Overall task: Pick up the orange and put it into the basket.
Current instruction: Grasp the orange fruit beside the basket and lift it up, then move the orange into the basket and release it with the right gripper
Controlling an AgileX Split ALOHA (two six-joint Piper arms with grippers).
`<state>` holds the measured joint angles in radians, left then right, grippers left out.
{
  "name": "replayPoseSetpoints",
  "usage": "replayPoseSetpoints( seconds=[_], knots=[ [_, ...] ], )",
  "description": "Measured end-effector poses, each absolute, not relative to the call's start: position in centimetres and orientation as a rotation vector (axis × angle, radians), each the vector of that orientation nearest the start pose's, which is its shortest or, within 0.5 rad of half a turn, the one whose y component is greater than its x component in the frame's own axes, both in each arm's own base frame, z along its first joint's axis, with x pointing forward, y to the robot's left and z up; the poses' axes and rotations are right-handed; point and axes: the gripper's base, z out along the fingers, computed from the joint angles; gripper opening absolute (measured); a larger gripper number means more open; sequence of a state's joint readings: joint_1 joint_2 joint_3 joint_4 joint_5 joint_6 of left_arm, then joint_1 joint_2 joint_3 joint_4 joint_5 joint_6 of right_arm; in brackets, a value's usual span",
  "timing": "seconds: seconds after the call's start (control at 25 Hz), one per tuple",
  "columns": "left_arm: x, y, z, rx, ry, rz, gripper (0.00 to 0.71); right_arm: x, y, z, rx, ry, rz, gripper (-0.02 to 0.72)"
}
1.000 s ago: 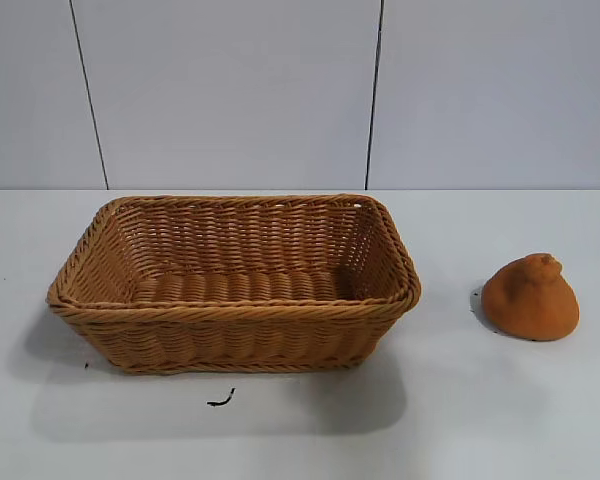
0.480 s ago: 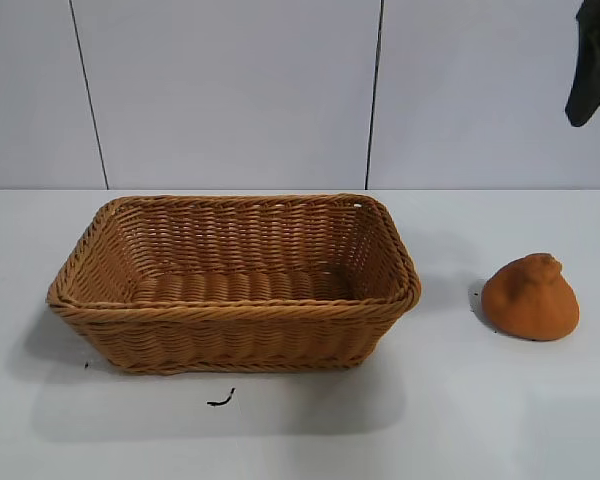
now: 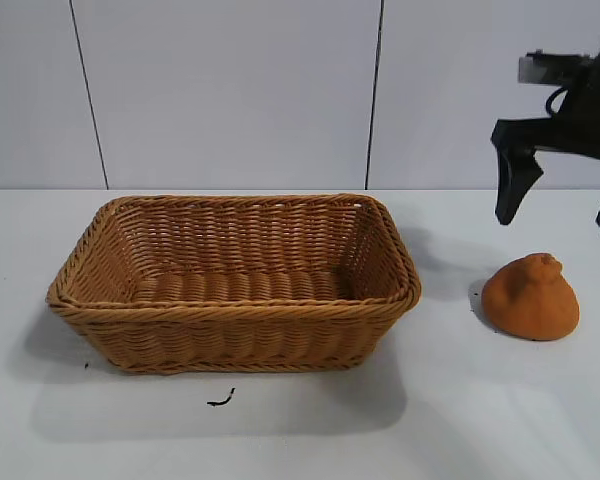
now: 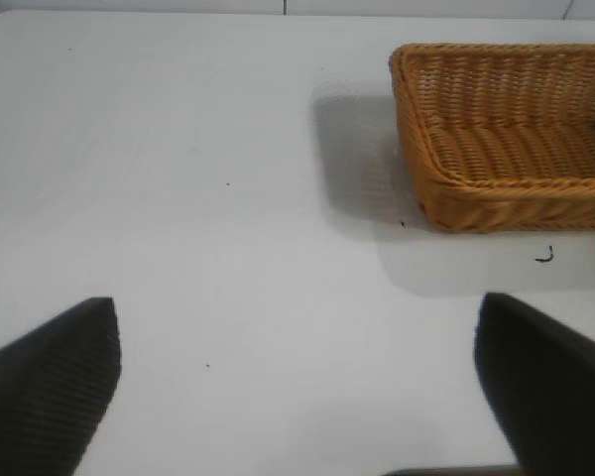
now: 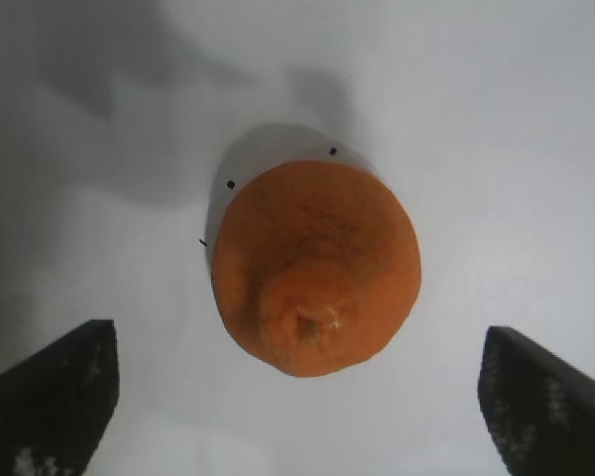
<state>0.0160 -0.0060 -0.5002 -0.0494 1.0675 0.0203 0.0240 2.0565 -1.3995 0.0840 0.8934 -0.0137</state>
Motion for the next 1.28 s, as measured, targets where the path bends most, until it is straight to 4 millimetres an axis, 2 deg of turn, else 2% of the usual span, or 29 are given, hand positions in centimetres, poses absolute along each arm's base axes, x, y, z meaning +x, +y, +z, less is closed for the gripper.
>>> replayPoseSetpoints(
  seconds=[0.2, 0.32, 0.4, 0.56, 0.6, 0.8, 0.88, 1.08, 1.2, 1.28],
  knots=[
    [-0.6, -0.4, 27.7, 0.007, 2.044, -0.036, 0.696, 40.2, 1.5, 12.9, 0.021, 3.056, 0.102, 0.665],
    [-0.6, -0.4, 27.7, 0.007, 2.044, -0.036, 0.696, 40.2, 1.5, 12.4, 0.022, 3.068, 0.102, 0.577],
    [-0.6, -0.4, 27.7, 0.007, 2.044, -0.036, 0.696, 40.2, 1.5, 12.4, 0.022, 3.068, 0.102, 0.465],
    [-0.6, -0.4, 27.7, 0.007, 2.044, -0.036, 0.696, 40.1, 1.6, 12.4, 0.021, 3.074, 0.104, 0.120],
    [-0.6, -0.4, 27.7, 0.007, 2.044, -0.036, 0.696, 40.1, 1.6, 12.6, 0.019, 3.071, 0.105, 0.053],
    [-0.6, -0.4, 27.7, 0.007, 2.044, -0.036, 0.696, 40.1, 1.6, 15.0, -0.009, 3.050, 0.108, 0.043],
    [-0.6, -0.4, 27.7, 0.007, 2.043, -0.036, 0.696, 40.2, 1.6, 16.8, -0.017, 3.035, 0.111, 0.043],
    [-0.6, -0.4, 27.7, 0.007, 2.043, -0.036, 0.696, 40.8, 1.7, 23.1, -0.040, 2.986, 0.120, 0.043],
    [-0.6, -0.4, 27.7, 0.007, 2.043, -0.036, 0.696, 41.4, 1.9, 25.7, -0.056, 2.946, 0.120, 0.043],
    [-0.6, -0.4, 27.7, 0.007, 2.043, -0.036, 0.696, 41.9, 2.7, 27.1, -0.091, 2.895, 0.111, 0.043]
  ],
)
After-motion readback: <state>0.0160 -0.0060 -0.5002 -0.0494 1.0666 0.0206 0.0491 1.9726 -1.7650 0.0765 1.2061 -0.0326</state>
